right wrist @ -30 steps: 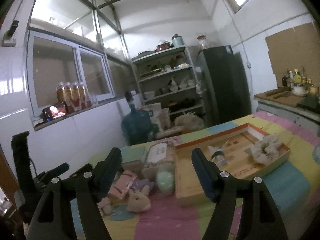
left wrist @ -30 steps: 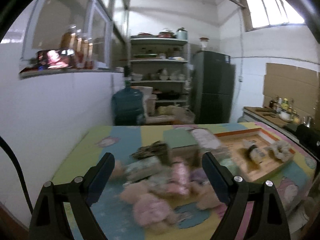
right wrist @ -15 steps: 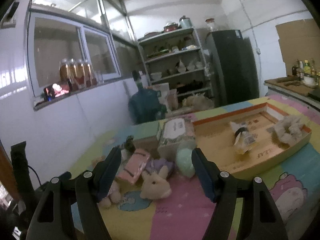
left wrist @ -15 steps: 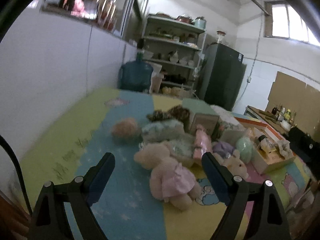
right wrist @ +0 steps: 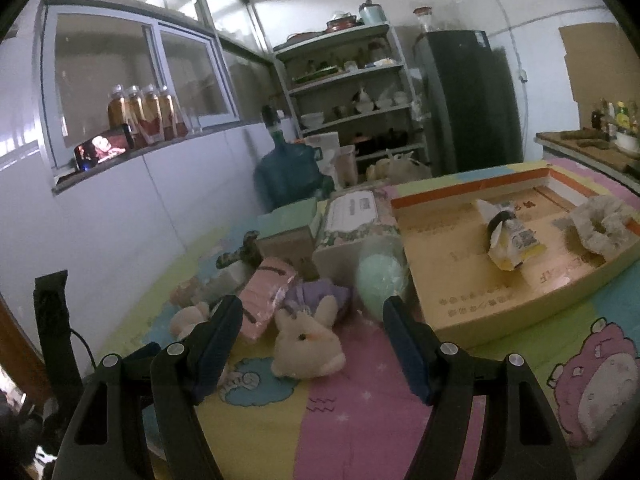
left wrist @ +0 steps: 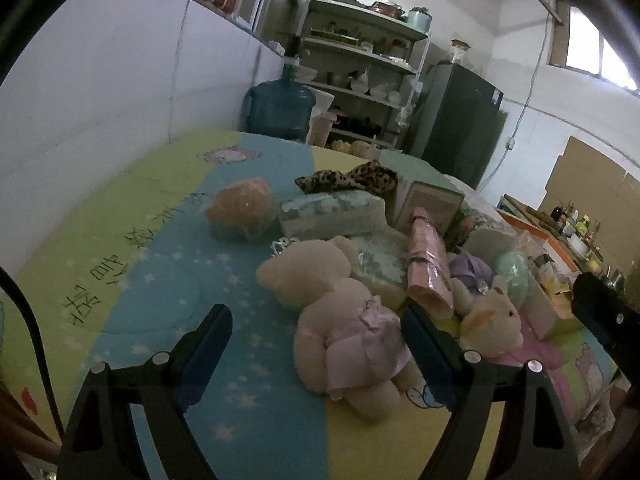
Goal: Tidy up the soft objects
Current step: 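Move both grippers back to the pile and grasp two plush toys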
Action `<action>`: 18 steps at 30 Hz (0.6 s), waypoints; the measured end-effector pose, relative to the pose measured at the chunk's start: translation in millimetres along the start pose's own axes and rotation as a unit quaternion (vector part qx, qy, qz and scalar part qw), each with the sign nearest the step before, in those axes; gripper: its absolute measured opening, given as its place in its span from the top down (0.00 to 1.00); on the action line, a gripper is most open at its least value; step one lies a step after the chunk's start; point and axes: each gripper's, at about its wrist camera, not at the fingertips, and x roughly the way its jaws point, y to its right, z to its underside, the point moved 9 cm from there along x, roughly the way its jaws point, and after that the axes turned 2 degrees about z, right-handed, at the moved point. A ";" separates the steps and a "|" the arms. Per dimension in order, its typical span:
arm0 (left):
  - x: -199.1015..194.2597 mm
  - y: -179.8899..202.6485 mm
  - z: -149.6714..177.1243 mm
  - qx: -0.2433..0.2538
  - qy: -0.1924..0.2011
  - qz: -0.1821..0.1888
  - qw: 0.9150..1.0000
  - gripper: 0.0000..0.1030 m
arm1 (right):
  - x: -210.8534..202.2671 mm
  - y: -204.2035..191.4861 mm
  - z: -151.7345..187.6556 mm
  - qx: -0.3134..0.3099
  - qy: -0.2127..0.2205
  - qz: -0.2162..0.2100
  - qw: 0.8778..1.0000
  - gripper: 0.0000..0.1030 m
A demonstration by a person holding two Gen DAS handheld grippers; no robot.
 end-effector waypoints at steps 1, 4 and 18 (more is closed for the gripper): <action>2.2 1.0 1.3 0.000 -0.003 0.001 1.000 0.18 | 3.2 -0.3 2.1 0.000 -0.005 -0.002 1.000 0.28; 9.0 3.8 5.3 -0.001 -0.014 0.014 1.000 0.21 | 10.5 -1.0 6.8 -0.001 -0.017 -0.006 1.000 0.28; 0.7 14.4 9.7 0.034 0.005 0.061 0.998 0.57 | 47.5 -6.2 28.1 -0.001 -0.080 -0.005 0.997 0.28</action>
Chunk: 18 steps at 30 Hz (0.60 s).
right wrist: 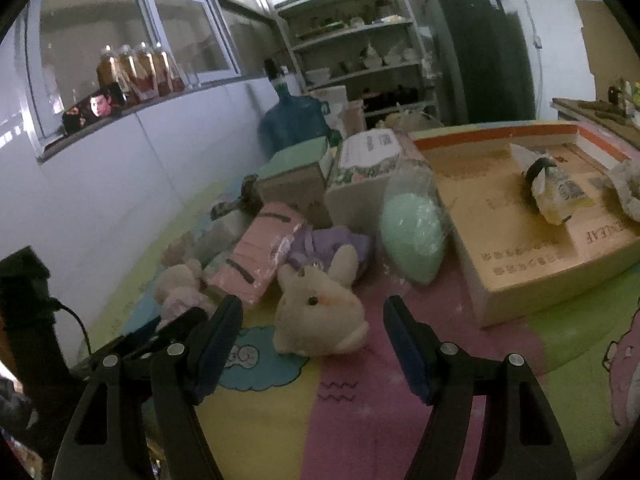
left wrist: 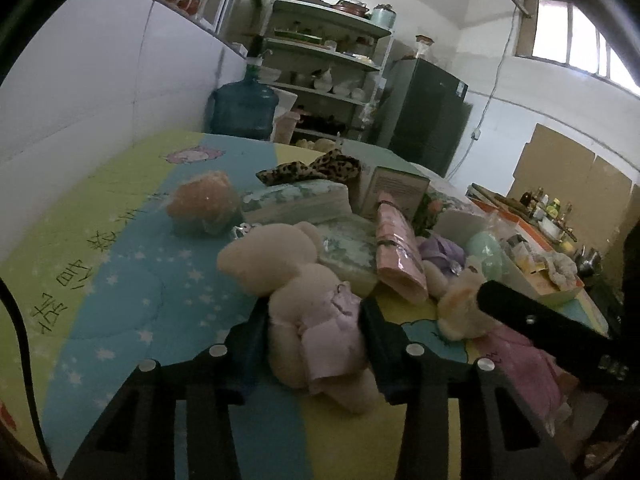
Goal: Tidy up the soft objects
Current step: 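Move both grippers back to the pile and grasp two plush toys, then carry the pink-dressed bear in the left gripper while the right carries the bunny to the tray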
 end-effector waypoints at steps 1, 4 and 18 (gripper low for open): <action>-1.9 -0.5 -0.9 0.002 0.002 -0.002 1.000 0.58 | 2.1 0.0 -0.1 -0.001 -0.002 0.004 1.000 0.28; -9.0 -2.7 -1.7 0.008 0.010 -0.008 1.000 0.58 | 9.5 -1.3 0.6 -0.014 -0.010 0.017 1.000 0.28; -25.8 -12.3 -12.1 0.007 0.033 -0.005 0.999 0.60 | 20.1 -12.2 10.3 -0.073 -0.023 0.031 0.997 0.56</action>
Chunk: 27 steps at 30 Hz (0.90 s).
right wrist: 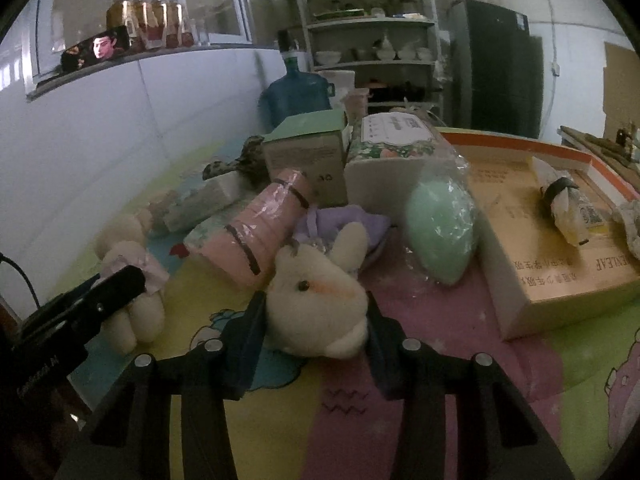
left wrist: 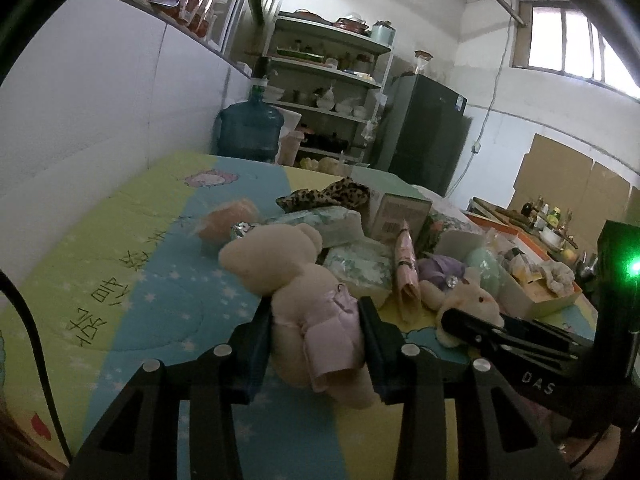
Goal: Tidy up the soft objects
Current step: 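Carry the pink-dressed bear in the left gripper while the right carries the bunny to the tray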
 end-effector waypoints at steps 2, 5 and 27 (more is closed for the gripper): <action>-2.3 2.3 -1.6 0.001 0.003 0.001 1.000 0.60 | -5.9 -0.9 -2.4 -0.003 0.011 -0.001 1.000 0.56; -6.5 5.9 -4.4 0.004 0.007 0.003 1.000 0.60 | -16.1 -5.0 -7.0 -0.011 0.027 0.002 1.000 0.56; -20.0 69.1 -40.2 0.059 0.031 0.041 0.997 0.60 | -80.0 21.2 -37.7 0.002 0.106 0.009 0.994 0.56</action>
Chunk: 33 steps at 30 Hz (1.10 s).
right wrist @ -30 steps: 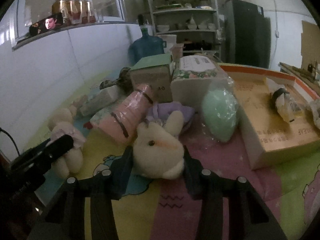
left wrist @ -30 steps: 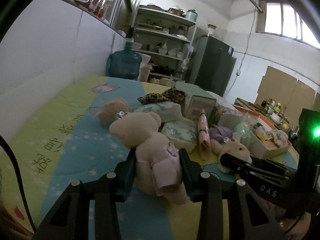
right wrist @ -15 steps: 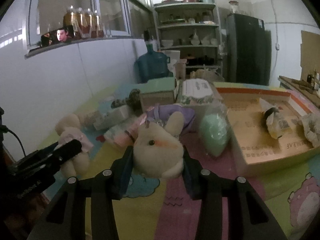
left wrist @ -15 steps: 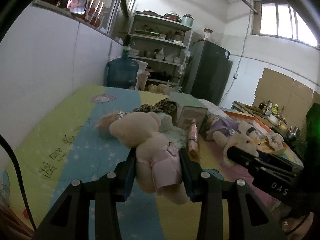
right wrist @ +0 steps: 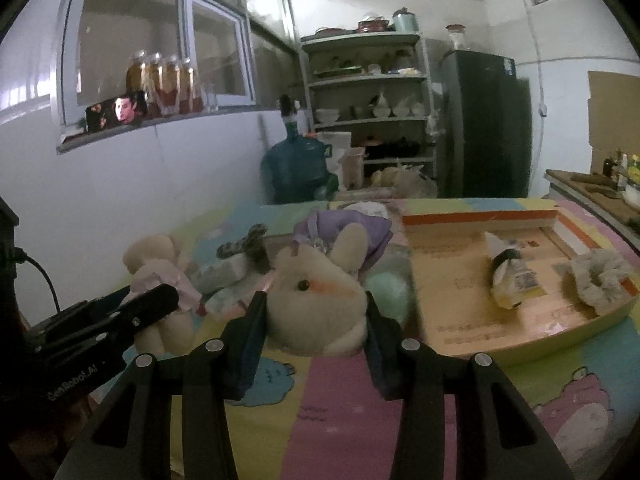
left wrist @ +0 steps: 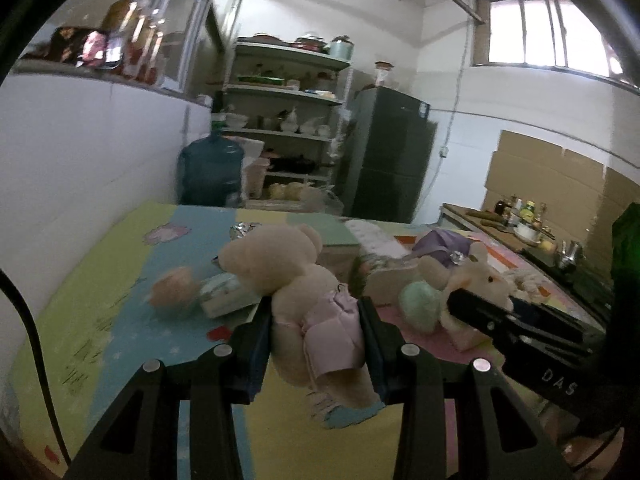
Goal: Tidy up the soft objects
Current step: 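Carry the pink-dressed bear in the left gripper while the right carries the bunny to the tray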
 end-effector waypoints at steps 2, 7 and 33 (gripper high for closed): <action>3.2 8.9 -5.0 0.005 0.000 0.009 1.000 0.60 | -4.7 7.9 -3.0 0.004 0.006 0.005 1.000 0.56; 13.8 33.1 -14.2 0.021 0.000 0.028 0.999 0.60 | -16.6 29.4 -12.2 0.013 0.020 0.019 1.000 0.56; 118.4 179.8 -28.0 0.074 -0.056 0.148 0.985 0.60 | -32.1 189.6 -18.8 0.056 0.026 0.143 0.988 0.56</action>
